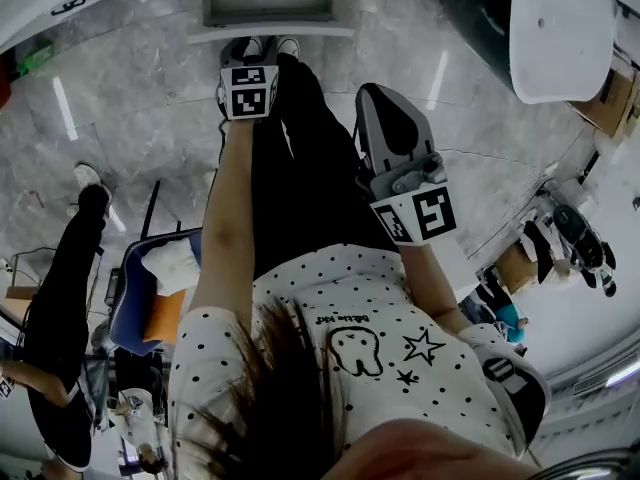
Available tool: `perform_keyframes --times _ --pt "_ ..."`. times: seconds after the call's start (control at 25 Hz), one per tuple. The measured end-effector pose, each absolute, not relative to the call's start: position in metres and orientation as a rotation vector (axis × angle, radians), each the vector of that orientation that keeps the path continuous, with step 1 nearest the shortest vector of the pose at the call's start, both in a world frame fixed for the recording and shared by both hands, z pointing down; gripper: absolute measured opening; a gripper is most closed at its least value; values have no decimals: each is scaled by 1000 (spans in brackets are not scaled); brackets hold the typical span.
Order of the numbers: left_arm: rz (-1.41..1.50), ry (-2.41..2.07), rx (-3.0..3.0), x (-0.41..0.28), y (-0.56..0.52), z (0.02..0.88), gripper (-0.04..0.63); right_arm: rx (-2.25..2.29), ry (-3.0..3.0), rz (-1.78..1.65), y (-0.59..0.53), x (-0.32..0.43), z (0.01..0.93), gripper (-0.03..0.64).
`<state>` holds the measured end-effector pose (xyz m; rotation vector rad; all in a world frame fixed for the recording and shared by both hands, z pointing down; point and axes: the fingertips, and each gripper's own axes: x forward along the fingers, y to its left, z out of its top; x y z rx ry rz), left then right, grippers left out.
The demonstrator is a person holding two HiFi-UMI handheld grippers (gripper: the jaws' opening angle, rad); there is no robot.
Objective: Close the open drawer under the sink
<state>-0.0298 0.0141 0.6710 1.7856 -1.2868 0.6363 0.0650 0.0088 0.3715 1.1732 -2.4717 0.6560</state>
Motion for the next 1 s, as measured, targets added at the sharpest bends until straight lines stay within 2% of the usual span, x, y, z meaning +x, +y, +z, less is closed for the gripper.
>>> perform_keyframes --times 1.0 --pt "636 -1418 1794 -26 -10 697 149 1259 -2372 720 11 75 427 14"
